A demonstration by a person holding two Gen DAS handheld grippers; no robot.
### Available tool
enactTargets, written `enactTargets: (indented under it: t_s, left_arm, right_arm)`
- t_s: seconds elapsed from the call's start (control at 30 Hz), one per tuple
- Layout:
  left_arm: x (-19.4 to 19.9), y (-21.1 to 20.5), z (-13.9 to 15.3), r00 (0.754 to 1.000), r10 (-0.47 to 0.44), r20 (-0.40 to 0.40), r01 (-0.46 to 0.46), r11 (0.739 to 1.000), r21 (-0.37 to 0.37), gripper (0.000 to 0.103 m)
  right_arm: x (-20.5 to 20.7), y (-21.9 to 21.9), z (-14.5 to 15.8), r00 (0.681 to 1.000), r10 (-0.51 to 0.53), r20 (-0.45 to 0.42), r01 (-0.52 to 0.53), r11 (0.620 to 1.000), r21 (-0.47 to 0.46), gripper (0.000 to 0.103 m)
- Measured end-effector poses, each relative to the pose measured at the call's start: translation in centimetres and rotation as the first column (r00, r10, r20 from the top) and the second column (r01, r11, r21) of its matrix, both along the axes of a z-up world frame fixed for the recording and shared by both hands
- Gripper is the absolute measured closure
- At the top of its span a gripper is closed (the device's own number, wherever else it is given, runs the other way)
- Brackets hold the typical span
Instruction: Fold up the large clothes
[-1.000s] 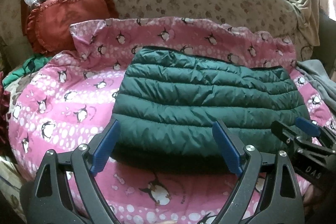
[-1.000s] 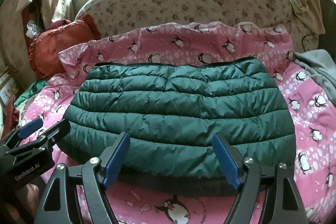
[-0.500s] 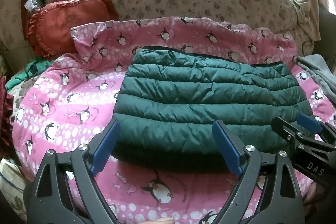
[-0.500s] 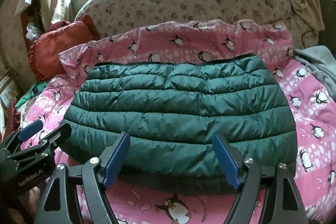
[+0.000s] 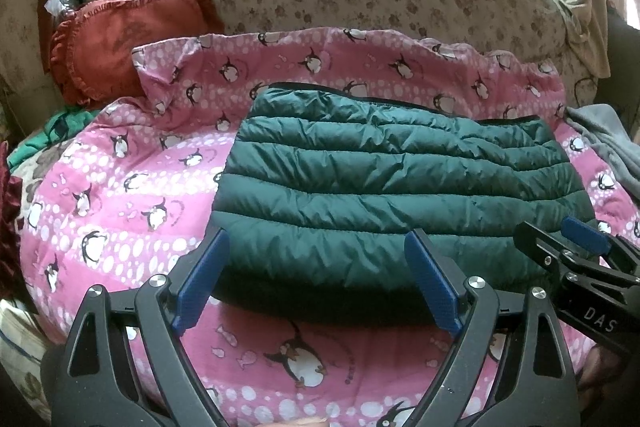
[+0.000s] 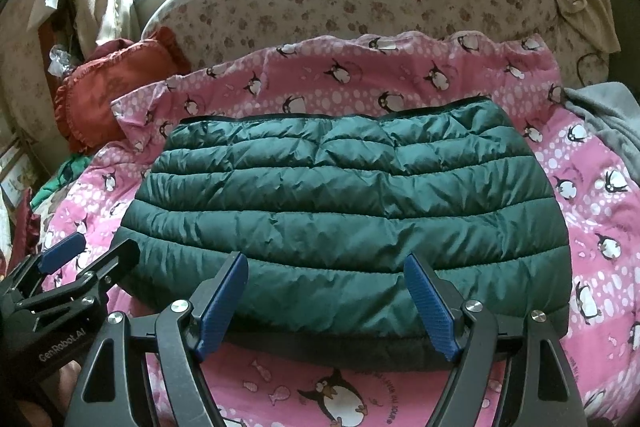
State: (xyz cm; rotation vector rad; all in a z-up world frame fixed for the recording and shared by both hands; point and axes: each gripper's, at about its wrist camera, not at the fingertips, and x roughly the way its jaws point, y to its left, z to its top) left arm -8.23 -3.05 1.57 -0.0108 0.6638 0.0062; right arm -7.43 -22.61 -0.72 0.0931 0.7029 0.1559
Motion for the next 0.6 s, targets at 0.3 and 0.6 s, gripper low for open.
enactTargets:
  t_s: [0.3, 0.6]
  left_arm:
    - [0.04, 0.06, -0.07, 1.0, -0.001, -0.004, 0.001, 1.0, 0.001, 0.014]
    - [0.08, 0.01, -0.15, 1.0, -0.001, -0.005, 0.001, 1.0, -0.001, 0.014]
  right_arm:
    - [0.02, -0.06, -0.08, 1.0, -0.002, -0.002, 0.002, 1.0, 0.004, 0.025]
    - [0.11, -0.04, -0.21, 1.0, -0.003, -0.006, 0.003, 1.0, 0.002, 0.025]
